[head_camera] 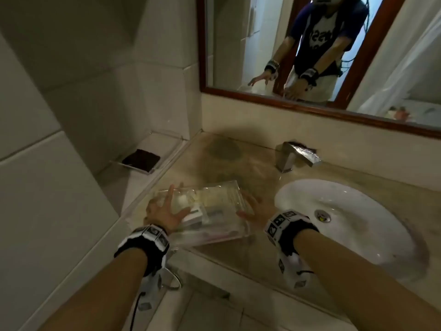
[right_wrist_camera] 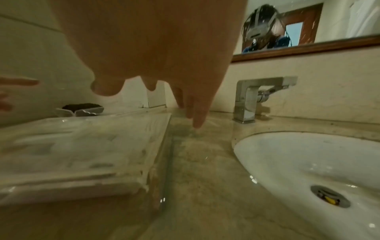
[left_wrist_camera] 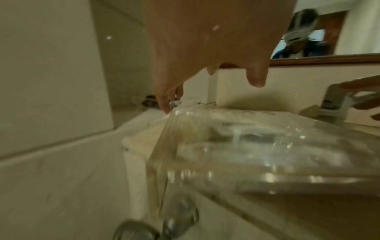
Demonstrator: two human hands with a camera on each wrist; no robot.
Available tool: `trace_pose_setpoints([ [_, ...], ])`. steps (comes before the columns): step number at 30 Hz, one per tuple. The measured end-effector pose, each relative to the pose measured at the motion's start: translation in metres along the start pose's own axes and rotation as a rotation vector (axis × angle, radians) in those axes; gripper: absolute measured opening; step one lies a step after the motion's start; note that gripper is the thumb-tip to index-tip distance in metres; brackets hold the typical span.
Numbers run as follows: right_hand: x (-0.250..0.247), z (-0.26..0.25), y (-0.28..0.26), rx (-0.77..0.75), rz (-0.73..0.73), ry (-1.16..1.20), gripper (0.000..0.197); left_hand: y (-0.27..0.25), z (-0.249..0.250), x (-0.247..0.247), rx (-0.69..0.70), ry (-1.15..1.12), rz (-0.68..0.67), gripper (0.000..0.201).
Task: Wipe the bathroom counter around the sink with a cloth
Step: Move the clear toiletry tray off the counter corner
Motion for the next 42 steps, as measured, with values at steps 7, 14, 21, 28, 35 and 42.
trace_pose_setpoints([
  [7,0.015,0.005,0.037,-0.054,0.004,-0.038,0.079,0.017,-0.037,0.019,-0.07,-0.181,0.001,0.106],
  [14,0.018,0.001,0.052,-0.071,0.019,-0.029,0.08,0.016,-0.037,0.019,0.011,-0.227,-0.022,0.118],
  [21,0.021,-0.01,0.043,-0.08,0.077,0.018,0.083,0.026,-0.05,0.023,0.045,-0.283,0.005,0.129],
  [28,0.033,-0.015,0.047,-0.013,0.026,0.579,0.078,0.032,-0.064,0.028,0.045,-0.447,-0.02,0.138],
  [35,0.029,-0.011,0.052,0.034,0.003,0.592,0.08,0.026,-0.054,0.023,0.042,-0.449,-0.045,0.122],
  [42,0.011,0.005,0.033,0.09,0.019,0.515,0.078,0.022,-0.032,0.015,0.041,-0.461,-0.073,0.093],
])
Point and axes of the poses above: each hand's wrist, its own y-axis towards the middle knuckle, its own x-axis out of the palm, z = x × y, the point moved 5 cm from there along y, towards the middle knuckle, and after that the axes turned 4 degrees about x, right-handed, at the moved point
